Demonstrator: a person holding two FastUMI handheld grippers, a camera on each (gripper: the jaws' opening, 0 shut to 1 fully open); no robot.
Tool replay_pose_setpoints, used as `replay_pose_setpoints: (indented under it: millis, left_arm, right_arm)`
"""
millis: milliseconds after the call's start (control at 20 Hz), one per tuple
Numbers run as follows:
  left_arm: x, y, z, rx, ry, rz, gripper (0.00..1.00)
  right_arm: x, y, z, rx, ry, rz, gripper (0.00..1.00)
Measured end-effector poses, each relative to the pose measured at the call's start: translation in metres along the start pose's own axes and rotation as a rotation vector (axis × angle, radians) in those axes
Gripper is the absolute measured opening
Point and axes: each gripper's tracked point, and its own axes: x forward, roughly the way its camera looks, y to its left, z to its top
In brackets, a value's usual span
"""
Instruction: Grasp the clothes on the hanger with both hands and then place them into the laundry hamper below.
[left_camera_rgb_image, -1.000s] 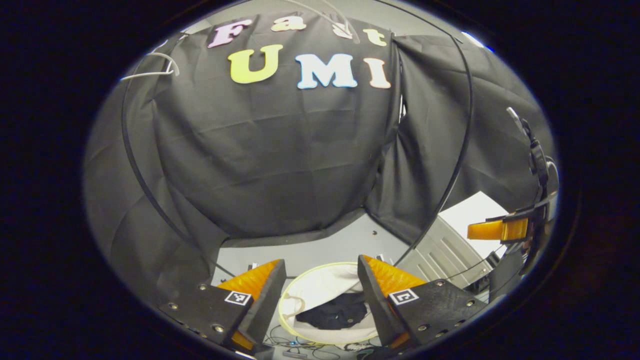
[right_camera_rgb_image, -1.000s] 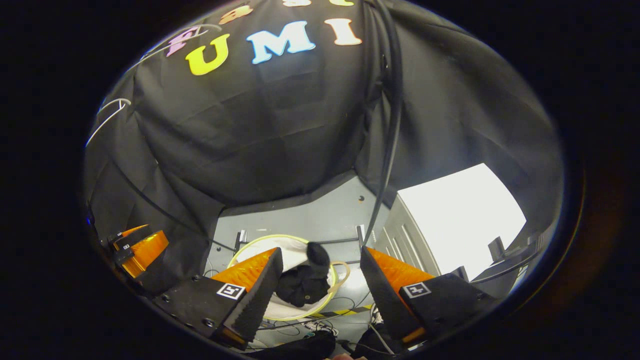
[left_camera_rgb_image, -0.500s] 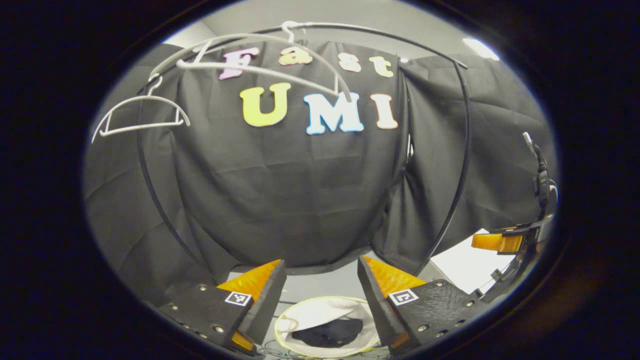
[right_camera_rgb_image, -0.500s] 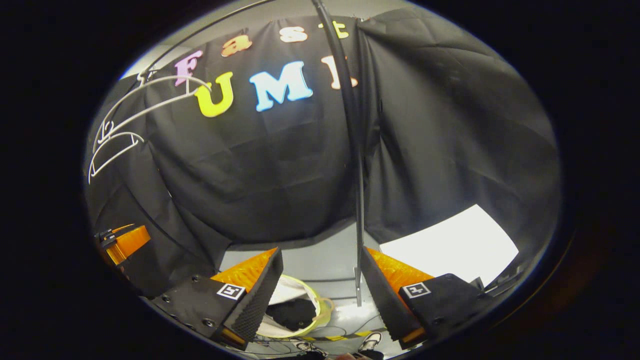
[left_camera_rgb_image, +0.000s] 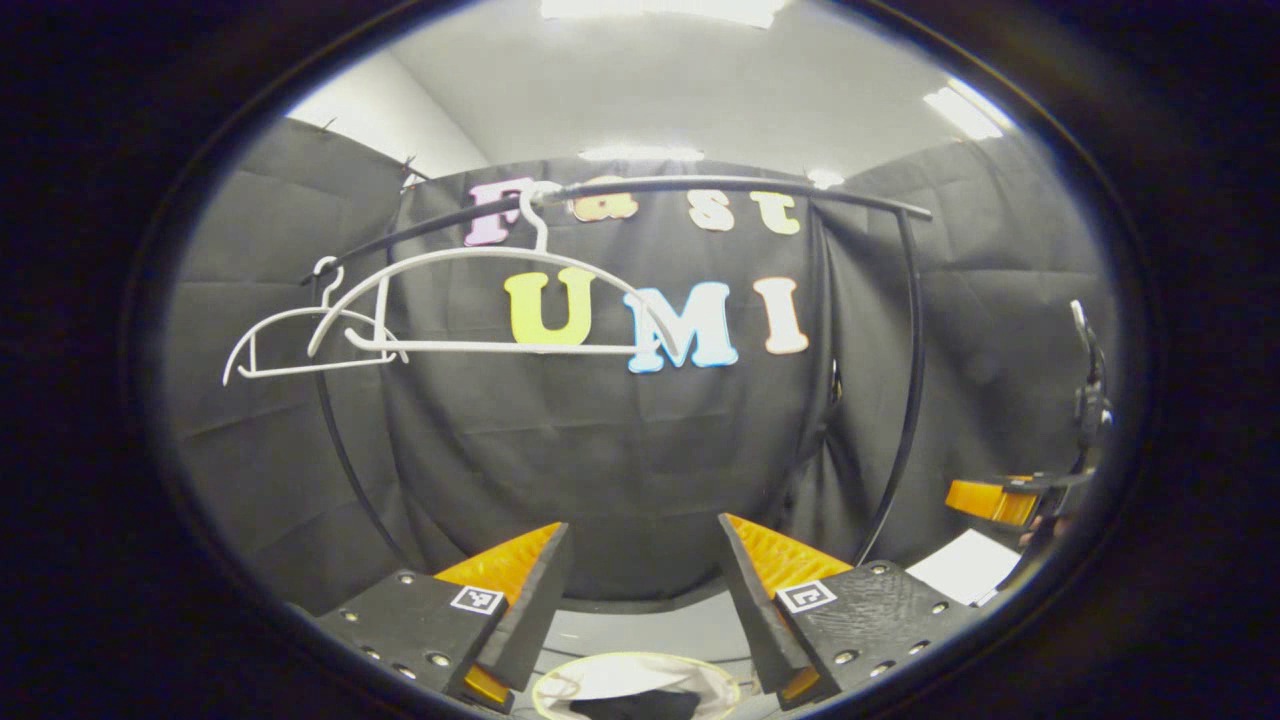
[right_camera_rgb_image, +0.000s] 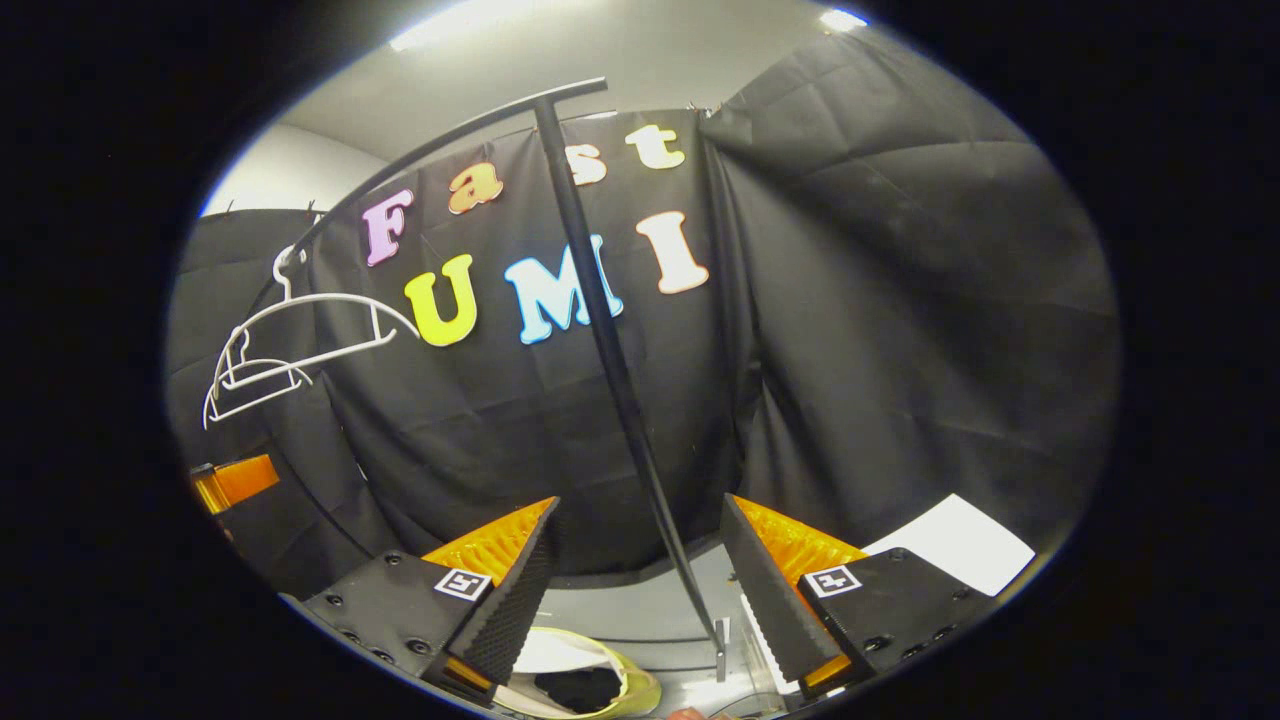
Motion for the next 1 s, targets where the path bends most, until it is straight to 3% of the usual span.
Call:
replay_pose_setpoints:
  millis: [50,100,550,700,750,1000]
  left_arm:
    - [-0.002,-0.004,0.009,-0.02,-0.02,0.017,0.84]
    - [-0.008,-0.01,0.018,-0.04,-0.039,0.03,0.84]
    - [-0.046,-0.034,0.091,-0.046,-0.186,0.026,0.84]
    - [-0.06,-0.016,0.11,-0.105,-0.224,0.029,0.84]
    - [-0.063,-0.008,0.115,-0.114,-0.235,0.033,0.84]
    - [-0.08,0.048,0.117,-0.094,-0.26,0.075,0.83]
  right_arm:
    - [-0.001,-0.009,0.01,-0.011,-0.03,-0.012,0.92]
    - [-0.003,-0.016,0.021,-0.022,-0.065,-0.024,0.98]
    - [-0.026,-0.024,0.094,0.005,-0.293,-0.039,0.98]
    - [-0.033,-0.014,0.105,-0.05,-0.314,-0.047,0.97]
    - [-0.034,-0.012,0.107,-0.063,-0.313,-0.05,0.92]
    - [-0.042,0.013,0.103,-0.084,-0.282,-0.062,0.92]
